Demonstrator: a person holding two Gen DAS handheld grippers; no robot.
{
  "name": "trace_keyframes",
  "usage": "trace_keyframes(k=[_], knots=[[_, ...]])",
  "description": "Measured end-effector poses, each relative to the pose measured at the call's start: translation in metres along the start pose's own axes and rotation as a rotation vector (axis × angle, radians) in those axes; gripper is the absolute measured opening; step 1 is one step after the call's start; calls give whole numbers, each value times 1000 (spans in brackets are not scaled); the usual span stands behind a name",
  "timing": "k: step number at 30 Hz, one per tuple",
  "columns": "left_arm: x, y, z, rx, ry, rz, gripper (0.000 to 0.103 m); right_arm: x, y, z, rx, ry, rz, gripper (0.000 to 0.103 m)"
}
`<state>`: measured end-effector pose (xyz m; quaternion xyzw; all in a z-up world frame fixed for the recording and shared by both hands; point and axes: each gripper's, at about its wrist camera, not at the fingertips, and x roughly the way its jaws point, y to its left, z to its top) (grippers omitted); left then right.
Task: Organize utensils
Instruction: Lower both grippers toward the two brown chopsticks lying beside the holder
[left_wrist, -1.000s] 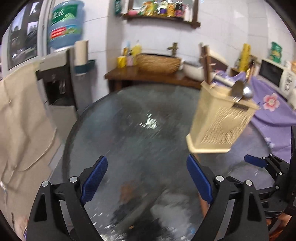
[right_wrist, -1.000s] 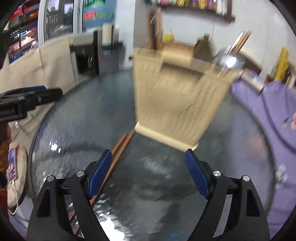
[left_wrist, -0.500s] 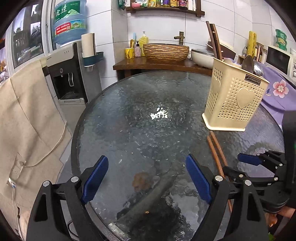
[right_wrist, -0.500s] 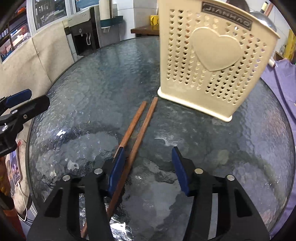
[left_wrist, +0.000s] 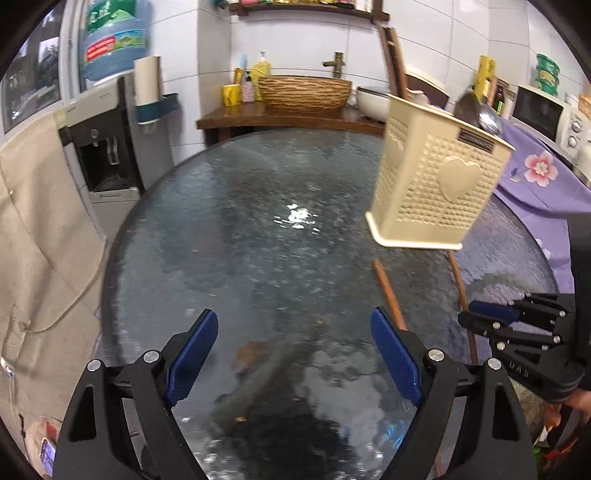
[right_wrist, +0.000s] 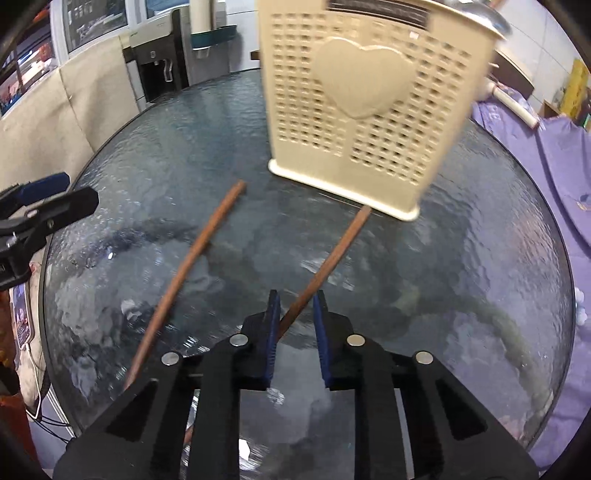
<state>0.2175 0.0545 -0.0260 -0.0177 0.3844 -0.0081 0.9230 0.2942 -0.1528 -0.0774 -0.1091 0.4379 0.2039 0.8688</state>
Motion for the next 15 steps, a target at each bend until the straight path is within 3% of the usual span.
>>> trace_keyframes(k=[7, 11, 15], knots=[[7, -21, -2, 34, 24, -46, 81, -9, -24, -12, 46, -2, 56, 17], [9, -23, -1, 38, 29, -49, 80, -8, -31, -8, 72, -6, 108, 30], [11, -27, 1, 44, 41, -66, 79, 3, -18, 9, 40, -2, 87, 30]])
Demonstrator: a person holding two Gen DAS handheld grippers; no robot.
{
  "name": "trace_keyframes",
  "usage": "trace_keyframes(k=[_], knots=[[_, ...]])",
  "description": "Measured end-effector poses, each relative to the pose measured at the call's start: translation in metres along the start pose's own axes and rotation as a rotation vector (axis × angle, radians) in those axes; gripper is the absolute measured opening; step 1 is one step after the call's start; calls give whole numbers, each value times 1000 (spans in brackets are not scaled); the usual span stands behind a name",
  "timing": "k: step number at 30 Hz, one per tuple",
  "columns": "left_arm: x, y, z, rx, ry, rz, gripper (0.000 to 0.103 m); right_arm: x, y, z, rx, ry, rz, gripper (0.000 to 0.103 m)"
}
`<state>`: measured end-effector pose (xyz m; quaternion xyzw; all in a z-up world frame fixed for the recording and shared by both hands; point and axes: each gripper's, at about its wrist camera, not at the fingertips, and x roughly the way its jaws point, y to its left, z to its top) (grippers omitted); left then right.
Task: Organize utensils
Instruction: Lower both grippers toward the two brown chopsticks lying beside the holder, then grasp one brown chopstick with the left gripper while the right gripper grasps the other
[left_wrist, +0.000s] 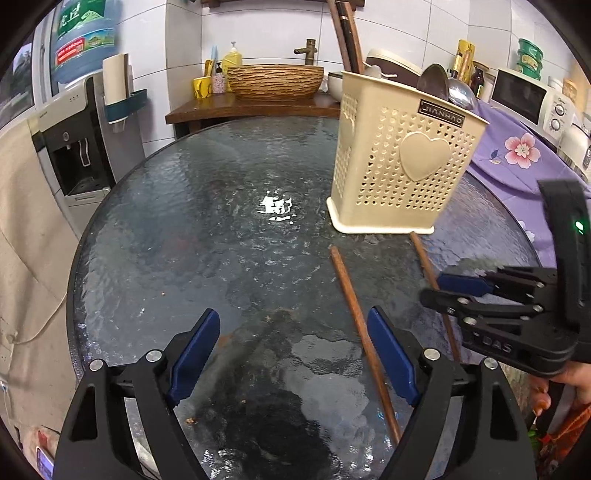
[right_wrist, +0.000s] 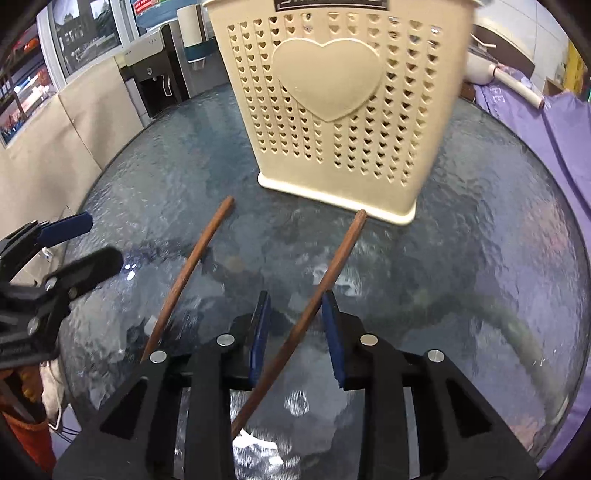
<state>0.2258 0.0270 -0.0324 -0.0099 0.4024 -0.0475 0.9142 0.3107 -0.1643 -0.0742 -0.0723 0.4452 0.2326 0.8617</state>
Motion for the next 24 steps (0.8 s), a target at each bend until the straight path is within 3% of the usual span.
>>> trace_keyframes(k=[5, 8, 20, 22, 24], knots=[[9, -18, 4, 47, 16, -11, 79, 11, 2, 17, 8, 7, -26, 30], [21, -27, 9, 66, 44, -29, 73, 13, -3, 23, 36, 15, -22, 30], [65, -36, 34, 82, 134, -39, 37, 24, -9, 44, 80, 19, -50, 28], [71, -36, 37, 84, 151, -40, 27, 26, -6, 46, 78, 19, -67, 25], [74, -37, 39, 91, 152, -32, 24, 26, -2, 47, 86, 19, -68, 25]])
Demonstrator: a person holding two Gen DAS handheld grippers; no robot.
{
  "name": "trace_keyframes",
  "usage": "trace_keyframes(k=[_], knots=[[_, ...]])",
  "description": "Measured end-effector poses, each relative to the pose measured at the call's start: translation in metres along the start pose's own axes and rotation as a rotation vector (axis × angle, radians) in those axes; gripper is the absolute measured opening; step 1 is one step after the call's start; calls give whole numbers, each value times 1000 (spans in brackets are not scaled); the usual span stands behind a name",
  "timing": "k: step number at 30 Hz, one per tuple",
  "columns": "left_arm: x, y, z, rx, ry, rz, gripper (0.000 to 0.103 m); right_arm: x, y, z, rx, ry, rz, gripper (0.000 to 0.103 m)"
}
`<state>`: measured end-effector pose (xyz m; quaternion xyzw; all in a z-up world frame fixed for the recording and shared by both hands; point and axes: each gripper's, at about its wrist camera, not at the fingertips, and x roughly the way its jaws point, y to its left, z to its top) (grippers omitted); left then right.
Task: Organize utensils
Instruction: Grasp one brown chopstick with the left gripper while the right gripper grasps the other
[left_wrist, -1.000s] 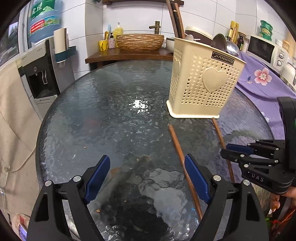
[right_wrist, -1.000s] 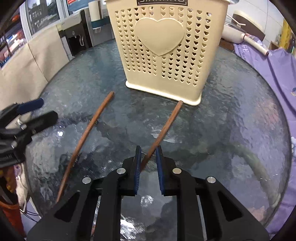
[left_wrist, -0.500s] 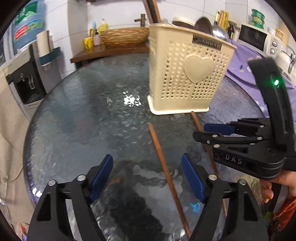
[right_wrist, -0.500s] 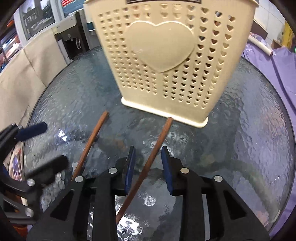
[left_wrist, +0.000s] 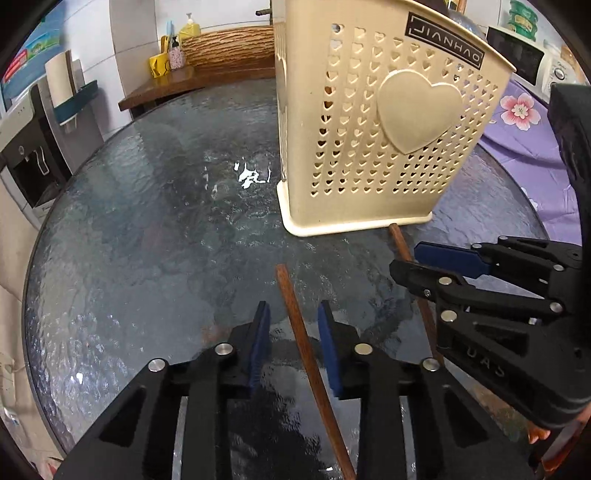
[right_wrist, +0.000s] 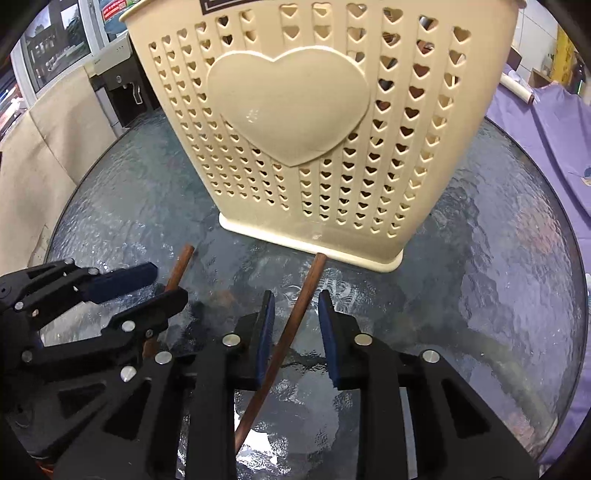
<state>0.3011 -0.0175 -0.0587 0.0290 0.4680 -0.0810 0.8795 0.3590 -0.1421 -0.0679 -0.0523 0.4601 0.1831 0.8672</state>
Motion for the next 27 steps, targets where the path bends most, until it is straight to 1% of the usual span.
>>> trace_keyframes(k=[2, 4, 8, 10, 13, 16, 24, 27], knots=[[1, 1, 2, 3, 2, 1, 24, 0, 1, 2, 1, -1, 0, 25], [3, -1, 3, 14, 3, 7, 21, 1, 3, 5, -1, 1, -2, 25], [6, -3, 5, 21, 1, 13, 18, 2, 10, 5, -26, -2, -27, 24], [6, -2, 5, 15, -6, 13, 14, 3, 13, 4, -41, -3, -48, 20], [5, 0, 4, -1, -10, 6, 10, 2, 12, 4, -33, -3, -41, 15], [4, 1, 1, -9, -11, -5, 9, 2, 9, 5, -18, -3, -16, 12], [0, -3, -4, -17, -15, -12, 9, 2, 20, 1, -62, -3, -37, 11], [1, -4, -4, -18, -17, -12, 9, 3, 16, -1, -65, -6, -38, 11]])
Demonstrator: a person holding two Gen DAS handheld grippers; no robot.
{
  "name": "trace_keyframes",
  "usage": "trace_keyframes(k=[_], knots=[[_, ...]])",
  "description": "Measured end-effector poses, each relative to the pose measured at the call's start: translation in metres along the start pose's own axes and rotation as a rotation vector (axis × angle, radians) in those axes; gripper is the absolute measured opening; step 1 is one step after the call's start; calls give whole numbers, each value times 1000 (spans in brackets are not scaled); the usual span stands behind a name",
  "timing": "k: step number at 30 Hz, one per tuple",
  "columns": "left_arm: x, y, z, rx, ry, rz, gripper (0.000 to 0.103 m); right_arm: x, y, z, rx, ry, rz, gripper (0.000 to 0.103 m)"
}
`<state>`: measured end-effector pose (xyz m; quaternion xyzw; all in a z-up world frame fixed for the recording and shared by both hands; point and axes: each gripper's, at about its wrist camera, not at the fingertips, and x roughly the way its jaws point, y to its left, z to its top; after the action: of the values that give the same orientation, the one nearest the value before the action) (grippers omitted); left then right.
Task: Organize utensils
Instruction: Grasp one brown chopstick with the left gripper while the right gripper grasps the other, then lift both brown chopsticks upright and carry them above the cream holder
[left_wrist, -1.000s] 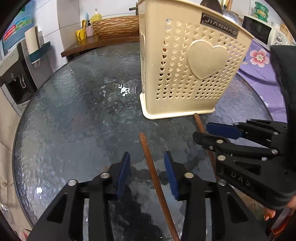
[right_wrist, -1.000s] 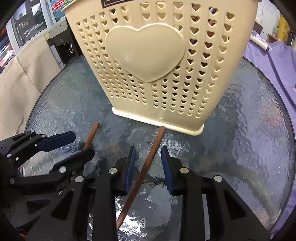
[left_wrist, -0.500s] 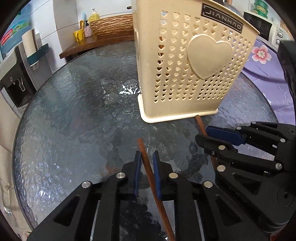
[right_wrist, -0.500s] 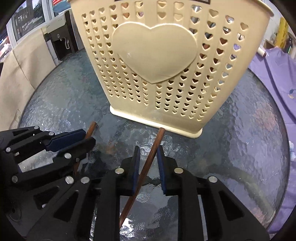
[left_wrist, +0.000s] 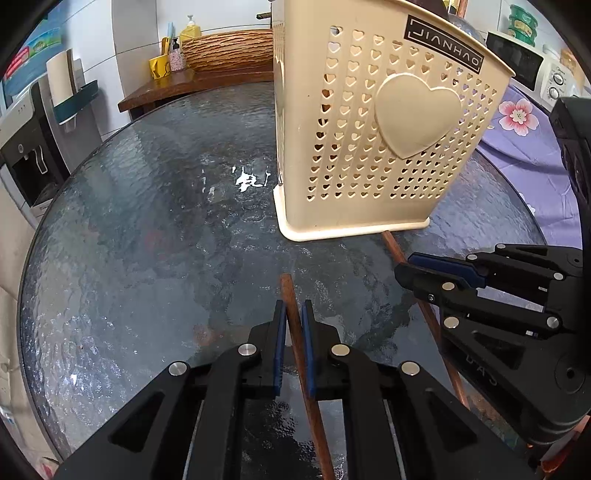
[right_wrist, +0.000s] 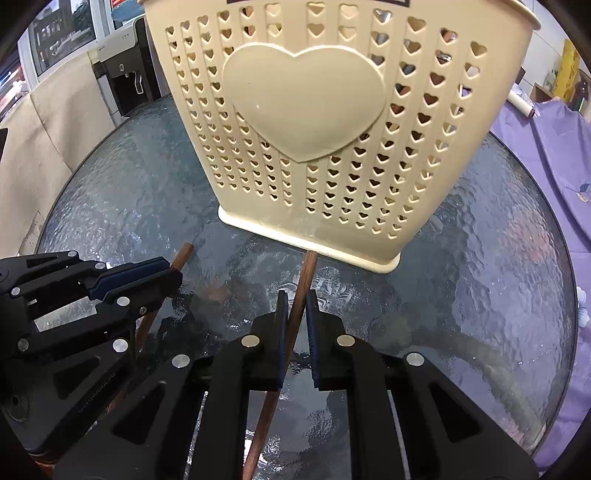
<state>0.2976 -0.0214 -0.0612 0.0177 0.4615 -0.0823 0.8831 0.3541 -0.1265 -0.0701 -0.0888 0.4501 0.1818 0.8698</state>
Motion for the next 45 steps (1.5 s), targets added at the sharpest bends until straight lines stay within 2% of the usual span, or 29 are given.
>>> trace_keyframes(k=[7, 11, 17, 24, 30, 33, 40, 45], knots=[[0, 2, 1, -9, -7, 3, 8, 2, -9, -4, 11, -28, 23, 10], [-1, 7, 3, -21, -10, -25, 7, -3, -14, -9, 24, -59, 48, 8], [-19, 7, 9, -22, -63, -30, 7, -19, -24, -11, 42, -102, 84, 7], [-65, 10, 18, -50, -173, -84, 7, -70, -40, -8, 71, -229, 169, 7], [-122, 7, 27, -44, -312, -115, 7, -133, -51, -8, 51, -373, 215, 7], [-148, 7, 30, -37, -371, -126, 7, -159, -51, -13, 34, -415, 241, 7], [-191, 3, 27, -3, -455, -154, 7, -206, -49, -25, -42, -470, 234, 7], [-198, 0, 23, 11, -463, -168, 7, -218, -45, -32, -69, -475, 219, 7]])
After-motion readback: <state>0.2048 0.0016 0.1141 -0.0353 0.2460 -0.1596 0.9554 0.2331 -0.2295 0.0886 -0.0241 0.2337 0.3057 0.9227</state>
